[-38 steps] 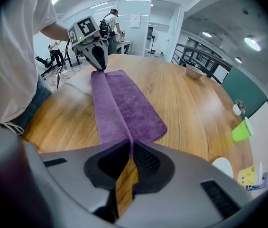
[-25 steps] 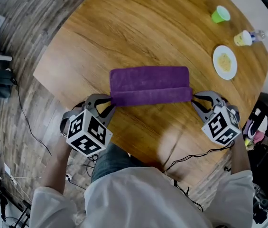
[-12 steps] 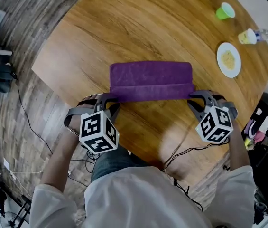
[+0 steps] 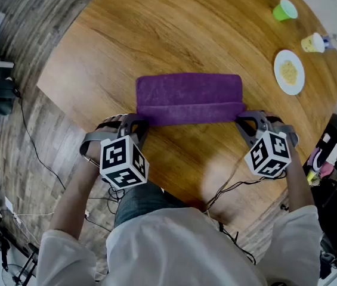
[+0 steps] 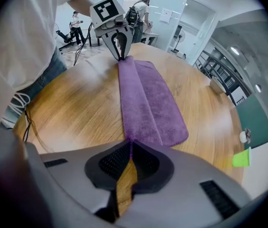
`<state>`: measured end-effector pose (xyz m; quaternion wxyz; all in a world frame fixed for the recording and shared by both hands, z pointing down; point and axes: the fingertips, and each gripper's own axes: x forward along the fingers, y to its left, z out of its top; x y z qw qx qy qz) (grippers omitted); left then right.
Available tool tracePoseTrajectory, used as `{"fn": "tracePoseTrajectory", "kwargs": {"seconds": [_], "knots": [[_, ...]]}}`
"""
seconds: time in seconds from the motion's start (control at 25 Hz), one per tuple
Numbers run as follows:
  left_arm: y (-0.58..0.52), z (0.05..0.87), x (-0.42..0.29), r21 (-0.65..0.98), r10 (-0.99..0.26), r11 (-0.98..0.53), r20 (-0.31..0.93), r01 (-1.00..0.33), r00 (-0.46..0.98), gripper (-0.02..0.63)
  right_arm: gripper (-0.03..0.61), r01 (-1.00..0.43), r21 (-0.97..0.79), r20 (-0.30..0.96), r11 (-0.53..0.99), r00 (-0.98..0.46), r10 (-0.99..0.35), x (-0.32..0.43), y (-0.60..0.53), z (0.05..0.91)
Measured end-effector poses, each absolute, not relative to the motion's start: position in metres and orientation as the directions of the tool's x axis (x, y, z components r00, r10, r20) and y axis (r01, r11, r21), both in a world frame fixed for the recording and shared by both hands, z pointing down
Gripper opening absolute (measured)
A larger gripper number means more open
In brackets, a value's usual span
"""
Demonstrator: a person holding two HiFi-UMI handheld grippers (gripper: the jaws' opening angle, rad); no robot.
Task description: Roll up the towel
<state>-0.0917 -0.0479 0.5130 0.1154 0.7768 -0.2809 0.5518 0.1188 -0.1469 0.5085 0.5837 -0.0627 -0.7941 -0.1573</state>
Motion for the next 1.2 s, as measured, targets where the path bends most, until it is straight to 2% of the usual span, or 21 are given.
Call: {"fn": "tracePoseTrajectory", "kwargs": {"seconds": [0.28, 0.68, 1.2], "knots": [[-0.044, 0.512, -0.091, -0.139, -0.318, -0.812, 0.920, -0.567, 0.230, 0.018, 0.011, 0.247, 0.163, 0.942, 0.955, -0.326, -0.077, 0.123, -0.139, 0.509], [0.003, 0.500, -0.072, -0.033, -0.246, -0.812, 0.925, -0.582, 0.290, 0.018, 0.011, 0.191, 0.071, 0.945, 0.979, -0.327, -0.005, 0.146, -0.093, 0.492], [-0.046, 0.486, -0.098, -0.012, -0.266, -0.757, 0.919, -0.653, 0.291, 0.018, 0.012, 0.053, 0.038, 0.937, 0.998, -0.348, -0.017, 0.132, -0.138, 0.469]]}}
